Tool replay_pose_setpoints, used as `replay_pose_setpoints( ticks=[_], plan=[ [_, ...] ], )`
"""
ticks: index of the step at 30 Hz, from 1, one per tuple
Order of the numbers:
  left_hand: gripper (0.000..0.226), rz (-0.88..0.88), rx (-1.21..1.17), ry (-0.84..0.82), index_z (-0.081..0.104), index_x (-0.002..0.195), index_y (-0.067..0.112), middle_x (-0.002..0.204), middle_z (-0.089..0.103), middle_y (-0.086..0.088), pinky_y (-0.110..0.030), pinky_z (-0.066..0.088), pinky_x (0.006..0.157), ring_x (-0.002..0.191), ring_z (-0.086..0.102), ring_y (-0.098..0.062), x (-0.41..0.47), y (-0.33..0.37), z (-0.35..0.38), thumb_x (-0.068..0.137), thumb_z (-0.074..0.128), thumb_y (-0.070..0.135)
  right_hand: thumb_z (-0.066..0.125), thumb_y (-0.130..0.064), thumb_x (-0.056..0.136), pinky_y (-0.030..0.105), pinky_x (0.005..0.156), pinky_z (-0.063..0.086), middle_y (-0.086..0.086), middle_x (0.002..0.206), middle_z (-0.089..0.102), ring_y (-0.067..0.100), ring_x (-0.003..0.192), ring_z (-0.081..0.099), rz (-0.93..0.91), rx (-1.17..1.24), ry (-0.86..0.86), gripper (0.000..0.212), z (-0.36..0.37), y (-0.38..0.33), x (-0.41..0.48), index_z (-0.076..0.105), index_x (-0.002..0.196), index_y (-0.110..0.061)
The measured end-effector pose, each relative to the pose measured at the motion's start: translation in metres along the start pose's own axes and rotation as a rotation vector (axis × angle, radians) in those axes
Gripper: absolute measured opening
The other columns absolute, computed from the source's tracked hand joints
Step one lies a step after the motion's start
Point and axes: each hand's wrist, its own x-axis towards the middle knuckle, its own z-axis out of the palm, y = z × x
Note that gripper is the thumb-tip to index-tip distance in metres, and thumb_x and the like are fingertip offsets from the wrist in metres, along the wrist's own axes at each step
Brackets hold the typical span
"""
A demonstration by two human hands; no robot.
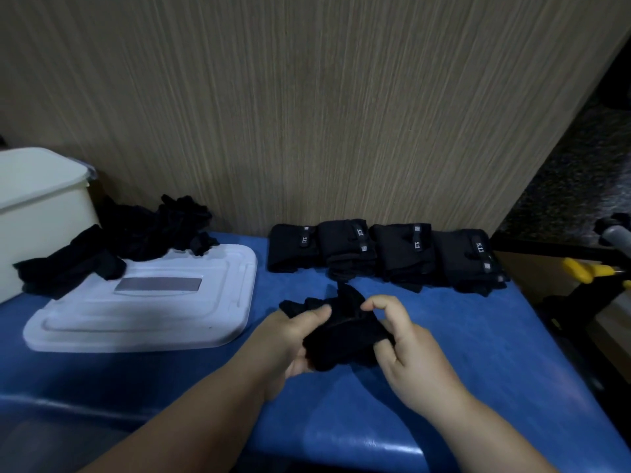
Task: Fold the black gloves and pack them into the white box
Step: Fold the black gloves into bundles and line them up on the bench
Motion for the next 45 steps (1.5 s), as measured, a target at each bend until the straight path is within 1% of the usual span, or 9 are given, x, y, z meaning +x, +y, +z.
replay_pose_setpoints(
  ticks=[7,13,16,18,23,31,34,37,45],
  plan=[
    [0.015,0.132,-0.212,0.135,0.060,0.105,0.005,0.098,0.072,-0.012,-0.034,0.054,0.066,0.087,0.069,-0.025,0.005,0.002,-0.003,0.093,0.053,-0.001,0.057,-0.029,0.075,0.043,0.066,0.047,0.004,0.076,0.064,0.014,0.061,0.055,0.085,0.097,-0.148,0.047,-0.003,0.001,0.002,0.027,0.106,-0.048],
    [0.047,0.232,-0.130,0.039,0.055,0.120,0.014,0.109,0.069,-0.016,-0.038,0.055,0.074,0.094,0.069,-0.030,0.005,-0.001,-0.003,0.078,0.063,-0.007,0.086,-0.058,0.048,0.026,0.071,0.051,0.000,0.095,0.067,0.010,0.085,0.065,0.303,0.735,-0.095,0.099,-0.006,0.002,0.005,0.033,0.126,-0.030],
    [0.067,0.189,-0.107,-0.086,0.052,0.121,0.025,0.107,0.071,-0.008,-0.035,0.057,0.070,0.092,0.071,-0.024,0.001,-0.004,0.001,0.064,0.077,0.000,0.076,-0.040,0.076,0.027,0.064,0.051,-0.001,0.077,0.069,0.012,0.074,0.067,0.378,0.827,0.103,0.057,0.002,0.003,0.010,0.041,0.120,-0.030],
    [0.051,0.159,-0.123,-0.099,0.054,0.116,0.027,0.100,0.074,-0.002,-0.032,0.058,0.069,0.089,0.072,-0.019,-0.002,-0.005,0.006,0.071,0.077,0.020,0.066,-0.018,0.087,0.028,0.064,0.049,-0.001,0.076,0.071,0.012,0.071,0.067,0.377,0.789,0.137,0.040,0.005,0.004,0.012,0.045,0.118,-0.032],
    [0.024,0.135,-0.112,0.023,0.056,0.115,0.028,0.120,0.063,-0.010,-0.042,0.055,0.090,0.100,0.068,-0.023,0.006,-0.008,0.002,0.092,0.062,0.024,0.045,0.011,0.094,0.036,0.084,0.051,-0.004,0.096,0.073,0.013,0.089,0.066,0.331,0.811,0.163,0.052,0.005,0.008,0.014,0.049,0.120,-0.033],
    [0.030,0.235,-0.036,0.051,0.052,0.114,0.034,0.109,0.064,-0.005,-0.038,0.057,0.079,0.093,0.069,-0.025,0.007,-0.012,0.005,0.093,0.059,0.014,0.053,-0.019,0.092,0.025,0.041,0.040,0.000,0.074,0.063,0.014,0.053,0.053,0.359,0.968,0.172,0.042,-0.006,0.002,0.014,0.044,0.132,-0.028],
    [0.027,0.248,0.093,0.137,0.050,0.112,0.036,0.112,0.060,-0.006,-0.037,0.055,0.083,0.097,0.065,-0.023,0.010,-0.013,0.004,0.092,0.062,0.024,0.066,-0.035,0.075,0.025,0.064,0.051,-0.004,0.087,0.070,0.012,0.080,0.066,0.359,0.898,0.098,0.069,-0.007,0.005,0.011,0.037,0.137,-0.030],
    [0.026,0.266,0.196,0.186,0.049,0.109,0.038,0.110,0.058,-0.001,-0.035,0.053,0.083,0.097,0.063,-0.018,0.010,-0.014,0.005,0.089,0.064,0.032,0.080,-0.020,0.074,0.024,0.085,0.050,-0.004,0.106,0.072,0.009,0.101,0.067,0.295,0.696,-0.022,0.095,-0.004,0.007,0.007,0.018,0.141,-0.043],
    [0.025,0.247,-0.055,0.162,0.052,0.111,0.026,0.113,0.058,-0.014,-0.034,0.055,0.072,0.094,0.065,-0.026,0.013,-0.012,0.005,0.092,0.061,0.012,0.080,-0.013,0.070,0.037,0.108,0.040,-0.011,0.127,0.063,0.010,0.121,0.057,0.163,0.674,-0.080,0.110,0.000,-0.002,0.003,0.008,0.143,-0.052]
  ],
)
